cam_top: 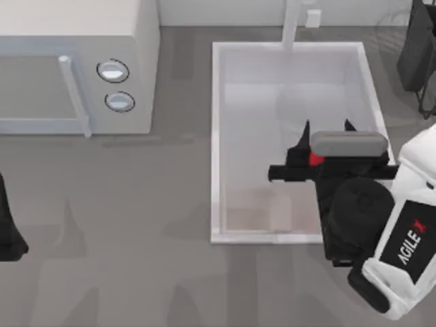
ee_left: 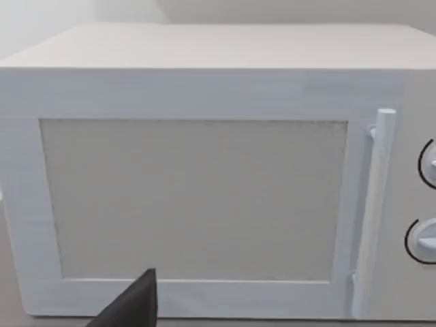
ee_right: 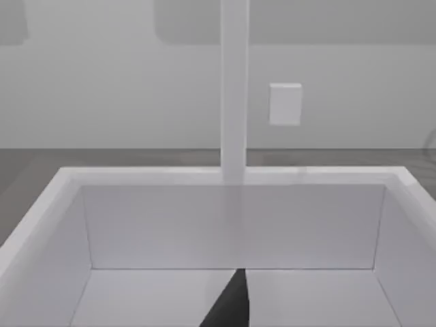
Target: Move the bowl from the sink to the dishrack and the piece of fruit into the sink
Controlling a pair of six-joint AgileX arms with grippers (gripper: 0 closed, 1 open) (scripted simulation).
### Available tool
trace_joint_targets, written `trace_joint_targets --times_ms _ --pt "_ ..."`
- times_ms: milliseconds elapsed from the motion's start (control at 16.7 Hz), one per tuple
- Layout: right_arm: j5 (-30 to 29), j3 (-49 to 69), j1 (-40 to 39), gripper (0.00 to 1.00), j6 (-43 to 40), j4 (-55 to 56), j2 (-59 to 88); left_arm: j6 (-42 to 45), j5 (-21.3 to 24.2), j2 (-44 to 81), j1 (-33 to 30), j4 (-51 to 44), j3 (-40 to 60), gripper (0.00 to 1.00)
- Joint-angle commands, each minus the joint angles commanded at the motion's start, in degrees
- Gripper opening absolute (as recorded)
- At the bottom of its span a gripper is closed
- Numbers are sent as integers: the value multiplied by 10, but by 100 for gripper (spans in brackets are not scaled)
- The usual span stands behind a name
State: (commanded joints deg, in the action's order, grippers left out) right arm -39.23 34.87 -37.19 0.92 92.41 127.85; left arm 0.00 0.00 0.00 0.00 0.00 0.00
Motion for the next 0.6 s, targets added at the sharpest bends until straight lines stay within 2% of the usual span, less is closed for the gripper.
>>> trace_joint_targets --times_ms 180,600 --pt "0 0 0 98 0 0 0 0 0 0 0 0 0 100" --pt "0 0 0 100 0 0 0 0 0 0 0 0 0 100"
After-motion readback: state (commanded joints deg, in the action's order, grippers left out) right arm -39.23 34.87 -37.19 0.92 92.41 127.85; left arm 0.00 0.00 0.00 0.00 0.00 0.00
